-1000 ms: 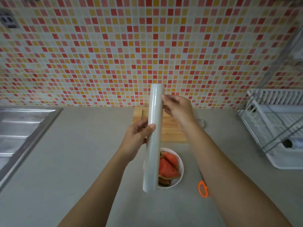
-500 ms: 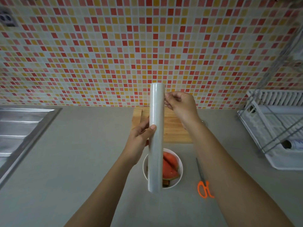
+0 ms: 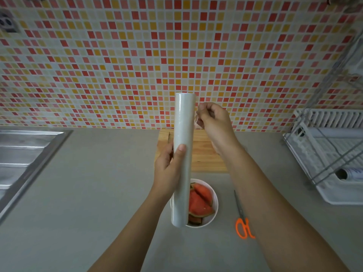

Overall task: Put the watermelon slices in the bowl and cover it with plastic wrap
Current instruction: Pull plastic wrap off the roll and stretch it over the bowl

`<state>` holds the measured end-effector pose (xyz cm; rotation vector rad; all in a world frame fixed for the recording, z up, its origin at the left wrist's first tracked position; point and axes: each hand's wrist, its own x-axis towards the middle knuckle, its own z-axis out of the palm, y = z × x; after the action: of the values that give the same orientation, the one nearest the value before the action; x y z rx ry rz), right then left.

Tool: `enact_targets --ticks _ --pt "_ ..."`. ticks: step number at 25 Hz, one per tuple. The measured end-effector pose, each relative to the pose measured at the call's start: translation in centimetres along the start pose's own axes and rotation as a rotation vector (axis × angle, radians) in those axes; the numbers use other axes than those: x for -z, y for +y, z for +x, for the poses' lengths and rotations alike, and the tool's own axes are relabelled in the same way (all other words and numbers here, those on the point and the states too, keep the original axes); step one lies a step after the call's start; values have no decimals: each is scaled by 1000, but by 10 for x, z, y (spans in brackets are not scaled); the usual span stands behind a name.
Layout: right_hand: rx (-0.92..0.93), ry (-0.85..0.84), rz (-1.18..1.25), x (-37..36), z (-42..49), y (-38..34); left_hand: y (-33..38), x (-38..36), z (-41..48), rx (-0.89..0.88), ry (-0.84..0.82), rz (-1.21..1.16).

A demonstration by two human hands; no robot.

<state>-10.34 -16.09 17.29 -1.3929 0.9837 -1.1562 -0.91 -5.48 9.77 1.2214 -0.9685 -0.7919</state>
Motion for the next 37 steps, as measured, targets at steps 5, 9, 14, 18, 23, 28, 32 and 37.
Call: enact_targets --ticks 5,9,14,18,23,28,32,37 --pt "-33 -42 126 5 -12 -3 3 5 7 -54 11 -43" --pt "54 -132 -45 8 -28 8 6 10 14 -101 4 -42" --pt "70 13 -46 15 -32 7 14 13 20 -131 -15 -52" --pt "135 -128 -242 9 -53 15 21 13 26 -161 -38 -79" --pt "212 -36 -244 18 -53 15 23 14 27 -186 -17 -42" --pt "172 -77 -271 23 -57 13 31 17 32 -187 -2 -151" --pt "251 -72 -186 7 -60 9 34 10 30 -209 -59 -115" --pt "206 -88 -217 15 -59 16 35 7 25 -219 -18 23"
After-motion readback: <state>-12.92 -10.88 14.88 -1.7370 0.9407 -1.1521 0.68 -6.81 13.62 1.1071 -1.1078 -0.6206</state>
